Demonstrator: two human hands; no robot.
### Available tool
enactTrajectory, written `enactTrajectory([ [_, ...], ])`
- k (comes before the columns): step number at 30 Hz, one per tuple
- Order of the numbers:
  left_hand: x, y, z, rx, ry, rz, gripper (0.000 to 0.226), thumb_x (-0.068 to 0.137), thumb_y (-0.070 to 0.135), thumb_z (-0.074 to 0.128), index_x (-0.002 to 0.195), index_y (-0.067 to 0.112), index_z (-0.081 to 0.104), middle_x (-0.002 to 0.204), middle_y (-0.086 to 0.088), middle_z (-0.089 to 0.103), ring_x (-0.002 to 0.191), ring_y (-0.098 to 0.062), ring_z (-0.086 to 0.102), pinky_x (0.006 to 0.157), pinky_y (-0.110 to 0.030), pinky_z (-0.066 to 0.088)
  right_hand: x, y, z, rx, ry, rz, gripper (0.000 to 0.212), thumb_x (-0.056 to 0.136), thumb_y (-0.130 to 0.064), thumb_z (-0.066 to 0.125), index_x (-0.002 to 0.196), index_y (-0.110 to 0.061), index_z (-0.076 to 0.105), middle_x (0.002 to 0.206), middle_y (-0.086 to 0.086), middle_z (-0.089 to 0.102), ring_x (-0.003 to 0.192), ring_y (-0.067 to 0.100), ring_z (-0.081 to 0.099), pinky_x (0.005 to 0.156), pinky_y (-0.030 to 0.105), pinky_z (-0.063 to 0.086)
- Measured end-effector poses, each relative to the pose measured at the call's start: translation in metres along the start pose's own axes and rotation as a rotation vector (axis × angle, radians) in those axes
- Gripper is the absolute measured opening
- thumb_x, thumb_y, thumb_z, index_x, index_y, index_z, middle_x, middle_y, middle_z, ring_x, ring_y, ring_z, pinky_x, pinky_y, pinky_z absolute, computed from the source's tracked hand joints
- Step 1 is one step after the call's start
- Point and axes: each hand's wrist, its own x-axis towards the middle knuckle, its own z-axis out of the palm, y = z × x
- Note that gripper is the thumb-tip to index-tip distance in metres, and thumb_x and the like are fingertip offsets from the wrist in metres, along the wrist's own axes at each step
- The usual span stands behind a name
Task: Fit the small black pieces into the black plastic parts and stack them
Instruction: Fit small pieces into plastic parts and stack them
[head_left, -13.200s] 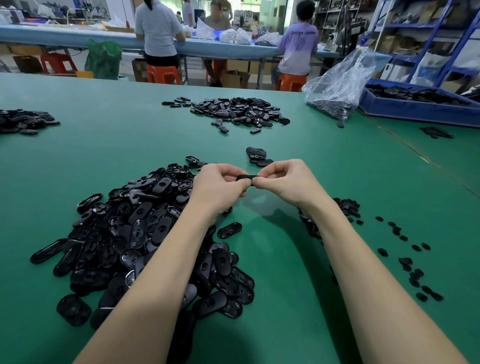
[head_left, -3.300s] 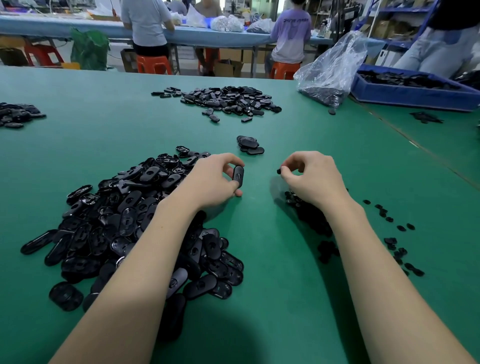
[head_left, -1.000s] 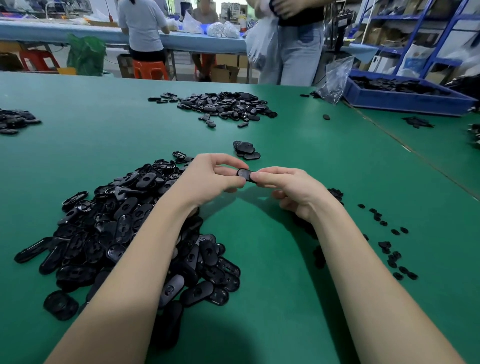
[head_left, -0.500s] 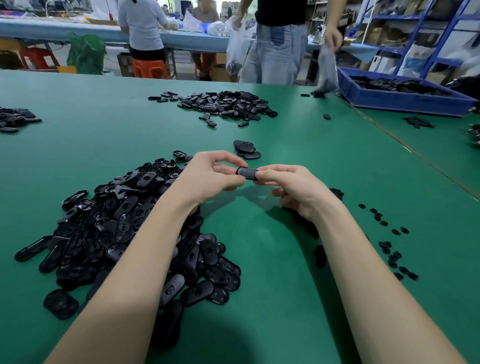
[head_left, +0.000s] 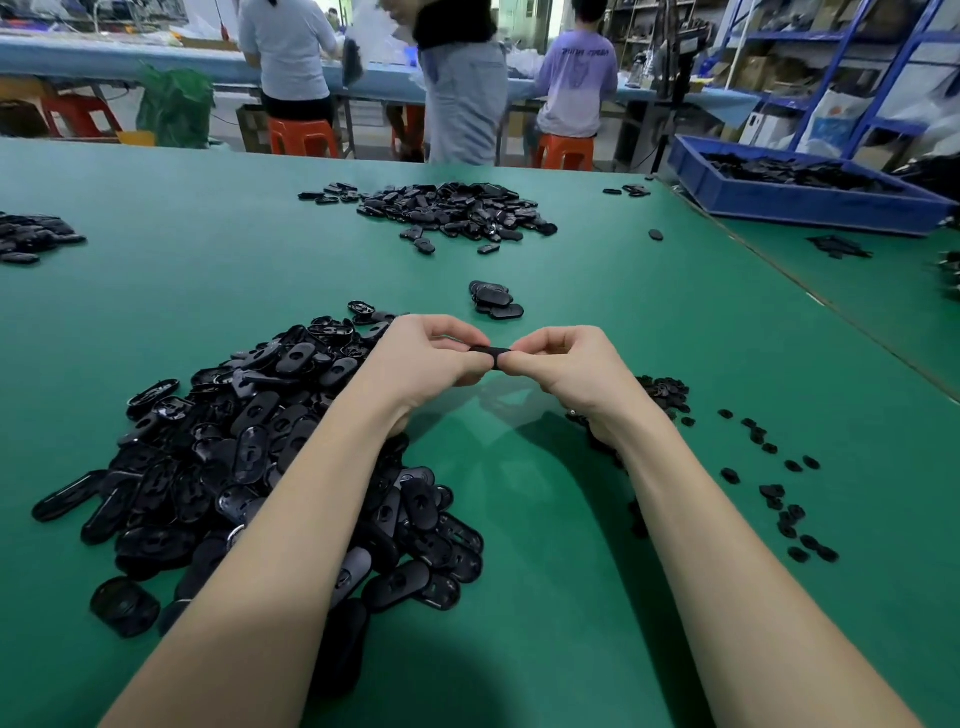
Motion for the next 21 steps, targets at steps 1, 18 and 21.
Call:
enactTrajectory([
  [1,0.0001,-0.0008,-0.0007,-0.005,-0.005,-0.002,0.015,0.08,-0.001,0.077,0.082,0.014,0.073,0.065,0.002,0.071,0.068,-0.016,0.067,0.088,-0.033,0.059,0.0003,0.0007,0.0008,-0.008,0.009,-0.006,0.015,0.079,-0.023,0.084,0.073,-0.02,0.07,0.048,-0.019,0.055,0.04,-0.003,0.044,0.04,0.008,0.03],
  [18,0.0047,-0.0086,0.0039,0.017,0.049,-0.017,0.015,0.08,0.004,0.079,0.08,0.016,0.071,0.066,0.001,0.072,0.064,-0.013,0.065,0.08,-0.03,0.056,-0.0014,0.0041,0.0064,-0.057,0.028,-0.091,0.015,0.081,-0.021,0.082,0.076,-0.02,0.069,0.059,-0.013,0.063,0.049,-0.002,0.052,0.05,0.01,0.04],
  [21,0.0049,-0.0092,0.0057,0.039,0.072,0.003,0.013,0.081,0.009,0.078,0.083,0.019,0.071,0.063,0.006,0.071,0.061,-0.01,0.063,0.077,-0.027,0.053,-0.001,0.0034,0.0,-0.14,-0.001,-0.177,0.012,0.082,-0.026,0.081,0.089,-0.026,0.071,0.069,-0.012,0.069,0.05,0.0,0.053,0.053,0.017,0.042],
])
